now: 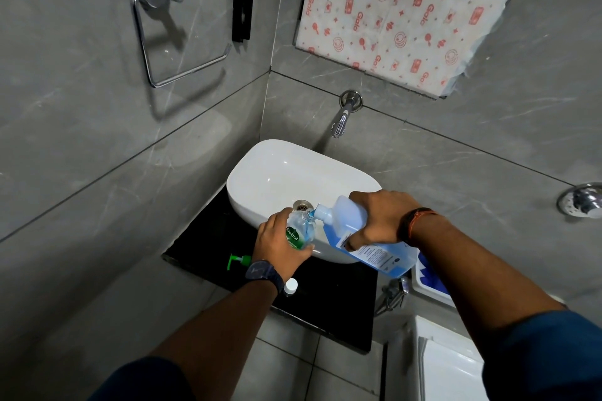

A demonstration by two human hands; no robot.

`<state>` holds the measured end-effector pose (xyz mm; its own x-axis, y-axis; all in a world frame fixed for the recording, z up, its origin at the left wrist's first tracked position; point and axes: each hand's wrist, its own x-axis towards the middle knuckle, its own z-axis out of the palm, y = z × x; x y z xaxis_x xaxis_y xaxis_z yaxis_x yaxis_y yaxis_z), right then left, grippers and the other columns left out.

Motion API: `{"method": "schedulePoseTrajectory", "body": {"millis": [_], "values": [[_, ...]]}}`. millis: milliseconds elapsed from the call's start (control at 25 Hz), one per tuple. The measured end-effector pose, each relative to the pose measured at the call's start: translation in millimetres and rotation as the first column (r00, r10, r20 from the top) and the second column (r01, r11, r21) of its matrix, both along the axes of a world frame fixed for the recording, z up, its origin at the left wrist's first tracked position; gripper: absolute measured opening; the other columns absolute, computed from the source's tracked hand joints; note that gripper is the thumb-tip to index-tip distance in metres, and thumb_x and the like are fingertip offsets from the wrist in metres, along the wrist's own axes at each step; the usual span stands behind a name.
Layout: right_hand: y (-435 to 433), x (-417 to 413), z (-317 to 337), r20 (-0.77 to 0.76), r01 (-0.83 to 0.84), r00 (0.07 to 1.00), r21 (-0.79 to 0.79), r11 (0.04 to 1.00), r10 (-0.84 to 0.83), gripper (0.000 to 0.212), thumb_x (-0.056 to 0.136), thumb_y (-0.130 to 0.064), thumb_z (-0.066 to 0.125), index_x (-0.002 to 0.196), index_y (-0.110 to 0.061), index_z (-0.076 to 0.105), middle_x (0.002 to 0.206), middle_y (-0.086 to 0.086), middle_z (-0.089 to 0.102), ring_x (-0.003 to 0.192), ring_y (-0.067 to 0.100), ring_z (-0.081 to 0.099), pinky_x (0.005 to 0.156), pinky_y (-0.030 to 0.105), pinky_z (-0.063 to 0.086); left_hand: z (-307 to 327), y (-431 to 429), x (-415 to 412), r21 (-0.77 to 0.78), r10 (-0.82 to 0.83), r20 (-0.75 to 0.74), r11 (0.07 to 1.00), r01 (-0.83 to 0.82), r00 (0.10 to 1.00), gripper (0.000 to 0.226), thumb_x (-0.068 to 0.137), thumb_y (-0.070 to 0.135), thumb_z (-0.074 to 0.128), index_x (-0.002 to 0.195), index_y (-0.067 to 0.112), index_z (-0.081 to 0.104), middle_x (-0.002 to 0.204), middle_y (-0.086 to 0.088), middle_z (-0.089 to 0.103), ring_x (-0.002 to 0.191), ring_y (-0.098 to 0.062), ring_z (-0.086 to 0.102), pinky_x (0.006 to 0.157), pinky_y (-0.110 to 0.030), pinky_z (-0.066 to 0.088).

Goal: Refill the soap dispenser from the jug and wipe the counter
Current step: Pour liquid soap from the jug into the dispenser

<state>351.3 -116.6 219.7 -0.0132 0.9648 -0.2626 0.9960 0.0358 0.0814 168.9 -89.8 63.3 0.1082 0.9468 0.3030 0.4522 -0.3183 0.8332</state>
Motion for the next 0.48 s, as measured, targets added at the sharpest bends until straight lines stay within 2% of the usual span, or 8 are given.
{"method": "schedulePoseTrajectory", "body": {"millis": [320,480], "values": [[0.9,2.6,-1.0,0.007,0.002,1.0,-0.001,1.0,-0.002,0.073,0.043,-0.084,0.057,0.1,-0.04,0.044,0.089,-0.007,0.055,0.075,0.021,0.052,0.056,0.029,0.033,0.6,-0.6,2.4,0.001,-0.004,0.002,1.0,0.004,1.0,0.074,0.05,0.024,0.086,0.115,0.015,0.052,0.108,-0.006,0.061,0.098,-0.025,0.055,0.085,-0.029,0.042],[0.7,4.6,-1.5,0.014,0.002,1.0,-0.004,1.0,-0.002,0.074,0.044,-0.084,0.057,0.103,-0.04,0.045,0.089,-0.008,0.055,0.075,0.02,0.052,0.056,0.028,0.033,0.9,-1.1,3.9,-0.012,-0.011,-0.007,1.0,0.011,1.0,0.075,0.051,0.025,0.086,0.117,0.014,0.052,0.11,-0.007,0.06,0.099,-0.027,0.054,0.085,-0.034,0.046]]}}
